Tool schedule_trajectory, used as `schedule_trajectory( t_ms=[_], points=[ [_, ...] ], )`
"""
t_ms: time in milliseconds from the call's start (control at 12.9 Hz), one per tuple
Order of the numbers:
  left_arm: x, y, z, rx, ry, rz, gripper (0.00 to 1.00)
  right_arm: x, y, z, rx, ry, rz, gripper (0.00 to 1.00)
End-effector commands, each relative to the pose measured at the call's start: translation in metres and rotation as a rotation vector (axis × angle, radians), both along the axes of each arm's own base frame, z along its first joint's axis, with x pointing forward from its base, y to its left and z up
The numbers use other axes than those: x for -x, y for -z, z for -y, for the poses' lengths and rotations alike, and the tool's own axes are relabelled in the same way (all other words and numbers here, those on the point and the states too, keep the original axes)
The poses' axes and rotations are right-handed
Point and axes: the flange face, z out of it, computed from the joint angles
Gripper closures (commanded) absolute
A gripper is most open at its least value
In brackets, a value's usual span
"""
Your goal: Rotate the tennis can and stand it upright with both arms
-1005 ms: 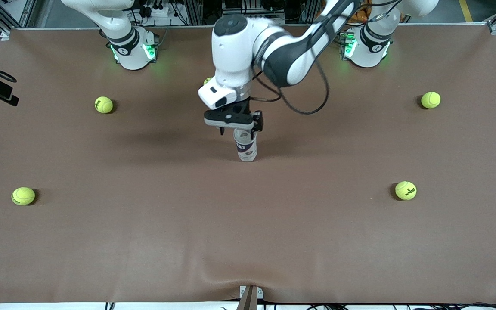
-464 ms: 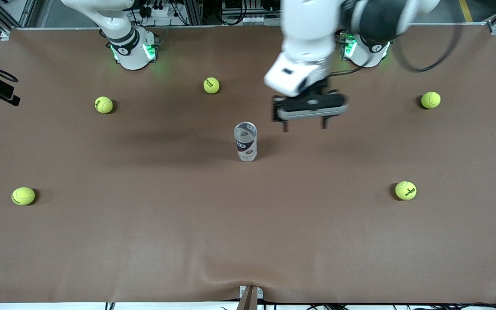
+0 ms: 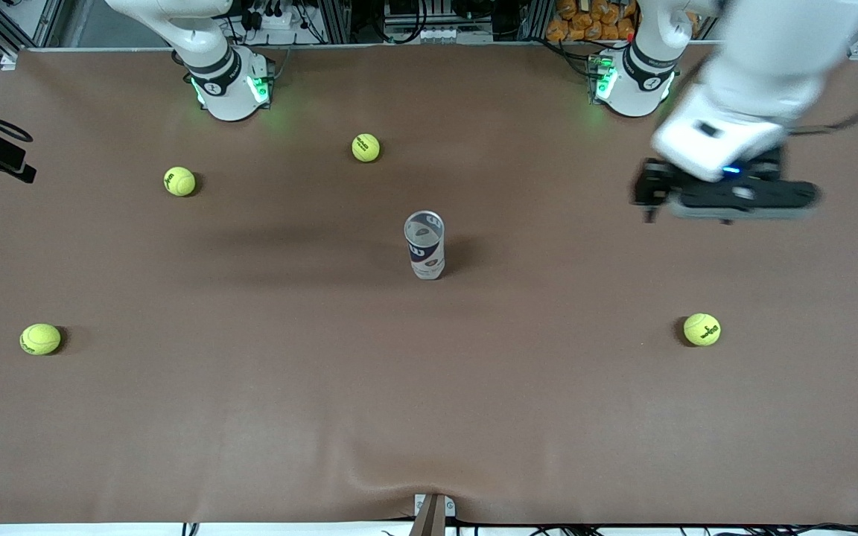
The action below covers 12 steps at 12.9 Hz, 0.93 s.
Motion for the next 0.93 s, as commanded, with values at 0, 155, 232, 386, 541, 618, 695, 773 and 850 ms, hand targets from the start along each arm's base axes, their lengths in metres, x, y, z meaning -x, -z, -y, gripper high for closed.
schedule_trajectory(
  t_ms=[0,155,232,386,541,618,695,773,850],
  points=[
    [0.007,0.003,-0.071,0.056,0.053,-0.069,0.00,0.006,-0.005,-0.002,0.008,0.012,-0.001,0.00],
    [0.012,0.008,-0.108,0.060,0.082,-0.095,0.00,0.004,-0.004,-0.005,0.007,0.007,0.000,0.00],
    [0.018,0.014,-0.112,0.058,0.075,-0.110,0.00,0.004,-0.004,-0.006,0.007,0.004,-0.003,0.00],
    [0.028,0.027,-0.115,0.057,0.066,-0.130,0.00,0.004,-0.004,-0.006,0.007,0.005,-0.002,0.00],
    [0.032,0.030,-0.127,0.103,0.035,-0.136,0.00,0.004,-0.004,-0.006,0.007,0.005,0.000,0.00],
    [0.032,0.030,-0.126,0.103,0.031,-0.135,0.00,0.004,-0.004,-0.006,0.007,0.005,0.000,0.00],
    [0.032,0.030,-0.126,0.105,0.029,-0.135,0.00,0.004,-0.004,-0.005,0.008,0.006,-0.001,0.00],
    [0.033,0.029,-0.125,0.106,0.009,-0.132,0.00,0.004,-0.004,-0.006,0.007,0.005,0.000,0.00],
    [0.035,0.027,-0.123,0.108,-0.038,-0.127,0.00,0.004,-0.004,-0.006,0.007,0.005,0.000,0.00]
  ],
)
